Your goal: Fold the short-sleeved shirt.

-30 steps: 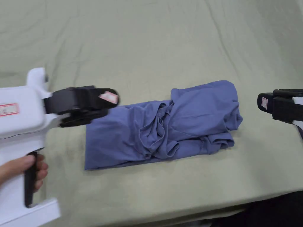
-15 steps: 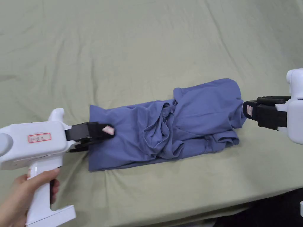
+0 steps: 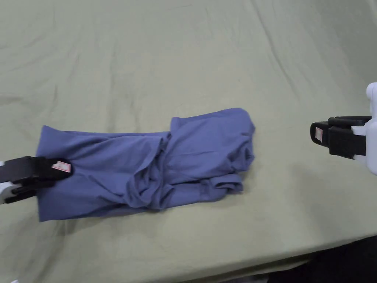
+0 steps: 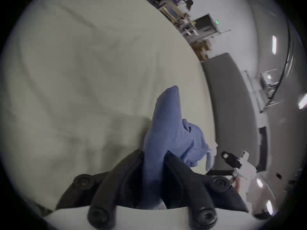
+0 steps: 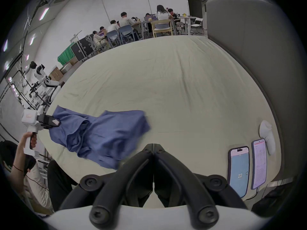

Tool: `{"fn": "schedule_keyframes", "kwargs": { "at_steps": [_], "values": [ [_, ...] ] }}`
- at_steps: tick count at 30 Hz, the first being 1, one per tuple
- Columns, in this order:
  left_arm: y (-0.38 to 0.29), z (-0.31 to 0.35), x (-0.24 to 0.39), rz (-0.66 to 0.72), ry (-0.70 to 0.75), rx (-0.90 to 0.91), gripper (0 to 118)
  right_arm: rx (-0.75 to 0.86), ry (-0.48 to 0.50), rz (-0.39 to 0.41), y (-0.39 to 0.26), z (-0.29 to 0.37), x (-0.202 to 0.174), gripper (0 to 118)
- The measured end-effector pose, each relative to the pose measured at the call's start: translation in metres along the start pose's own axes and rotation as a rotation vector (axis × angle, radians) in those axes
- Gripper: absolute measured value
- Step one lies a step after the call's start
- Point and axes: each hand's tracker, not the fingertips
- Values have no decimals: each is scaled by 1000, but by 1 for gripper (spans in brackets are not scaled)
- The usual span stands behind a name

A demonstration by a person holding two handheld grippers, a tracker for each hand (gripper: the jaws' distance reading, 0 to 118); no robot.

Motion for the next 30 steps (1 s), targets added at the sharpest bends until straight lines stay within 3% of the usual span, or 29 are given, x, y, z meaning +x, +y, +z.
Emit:
{"fn": "schedule_keyframes", "kwargs": {
  "at_steps": [3,7,14,19,20,22,23,25,28,29,30],
  "values": [
    [-3,17,19,19,115,28,10,4,6,-11,0,-2,7,2],
    [-10,4,59,-18,108,-1,10,14,22,-31,-2,-3,15,2],
    [-9,-100,149,-165,-38,-165,10,28,12,-70,-13,7,33,2],
    [-22,-184,179,-165,-102,-366,10,25,-6,-106,-22,13,47,2],
    [-23,-192,177,-144,-110,-402,18,25,-8,-110,-23,14,48,2],
    [-22,-199,165,-28,-172,-432,77,24,-6,-114,-24,17,50,2],
    [-19,-196,160,17,-209,-436,90,24,-6,-116,-24,17,50,2],
    [-8,-166,157,18,-216,-376,90,27,-5,-117,-24,18,49,2],
    [3,-94,164,-232,30,-126,89,22,-5,-107,-21,15,46,2],
    [2,-79,169,-327,158,-53,67,19,-7,-101,-20,13,44,2],
    [-9,-69,178,-430,274,-8,13,15,-8,-95,-19,11,42,2]
  ]
}}
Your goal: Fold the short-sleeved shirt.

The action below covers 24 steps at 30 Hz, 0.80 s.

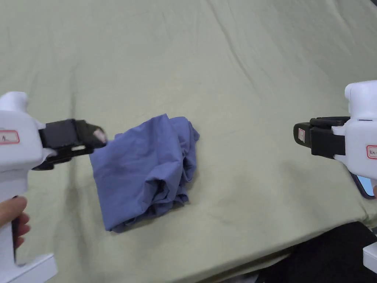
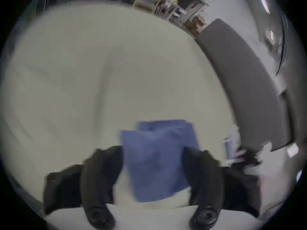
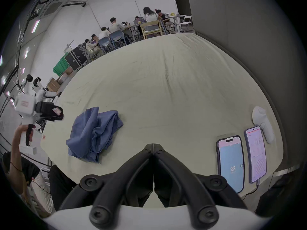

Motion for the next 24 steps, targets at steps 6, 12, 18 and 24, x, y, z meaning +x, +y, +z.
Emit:
{"fn": "schedule_keyframes", "kwargs": {
  "at_steps": [6,12,18,24],
  "values": [
    [-22,-59,82,-232,-92,-124,0,-28,-17,31,1,-9,-10,2],
    [-41,-148,159,-361,-179,-250,0,-54,-49,31,-2,-9,-6,2],
    [-36,-123,169,-307,-369,-259,0,-41,-24,31,5,-7,-12,2],
    [-14,-20,64,-34,-541,-62,0,-9,81,171,32,-7,-70,2]
  ]
}}
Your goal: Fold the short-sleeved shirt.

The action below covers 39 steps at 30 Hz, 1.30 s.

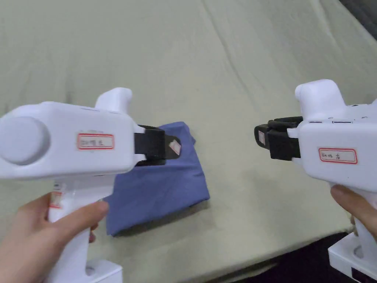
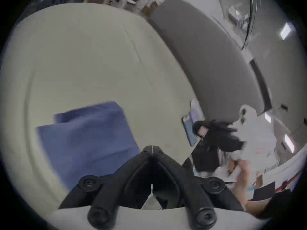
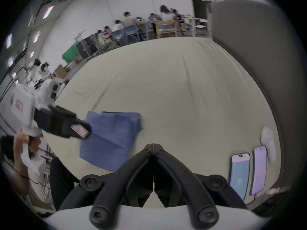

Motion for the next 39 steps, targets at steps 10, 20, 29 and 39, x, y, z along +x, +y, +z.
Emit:
{"fn": "schedule_keyframes", "kwargs": {
  "at_steps": [10,20,29,39],
  "values": [
    [-48,75,-113,268,118,88,0,-251,97,191,-1,-141,-92,2],
    [-56,-12,-158,298,-146,48,107,-322,142,108,-1,-175,-61,2],
    [-47,-51,-155,242,-187,28,59,-315,173,87,-1,-175,-57,2],
    [-52,-27,-164,255,-127,73,29,-216,173,69,6,-152,-72,2]
  ]
}}
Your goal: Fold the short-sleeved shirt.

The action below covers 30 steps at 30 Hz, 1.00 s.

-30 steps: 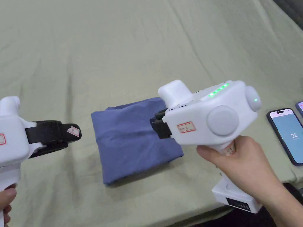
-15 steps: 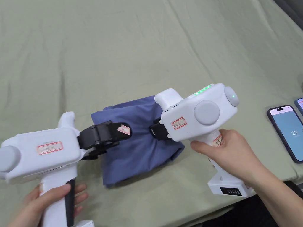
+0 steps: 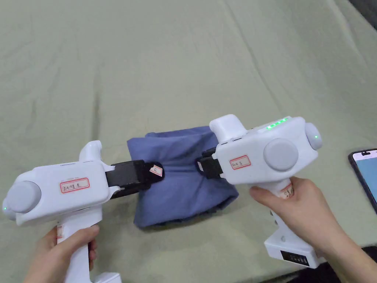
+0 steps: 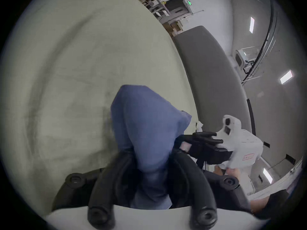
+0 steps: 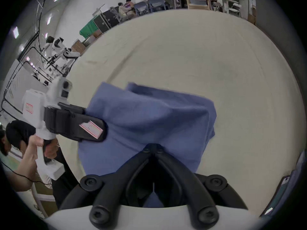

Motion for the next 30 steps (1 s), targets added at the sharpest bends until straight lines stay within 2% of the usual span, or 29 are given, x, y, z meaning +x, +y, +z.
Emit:
{"fn": "schedule_keyframes", "kwargs": {
  "at_steps": [3,7,10,19,23,26,27,28,29,30],
  "values": [
    [5,21,-11,11,21,-2,29,80,16,34,15,28,-20,2],
    [10,82,-32,-1,111,58,29,215,-74,227,43,60,-78,2],
    [12,143,-55,28,193,110,29,271,4,293,65,59,-123,2],
    [13,315,-136,95,452,219,29,290,173,396,103,7,-250,2],
    [16,363,-165,134,544,220,29,279,205,422,107,-6,-284,2],
    [21,371,-180,150,582,197,29,267,219,434,107,-14,-298,2],
    [22,370,-184,156,580,197,35,263,219,436,106,-15,-300,2],
    [21,369,-187,165,569,191,59,255,221,440,104,-15,-299,2],
    [19,368,-191,151,601,192,94,254,221,441,103,-14,-299,2],
    [19,368,-186,99,697,192,99,255,220,441,101,-13,-298,2]
  ]
}}
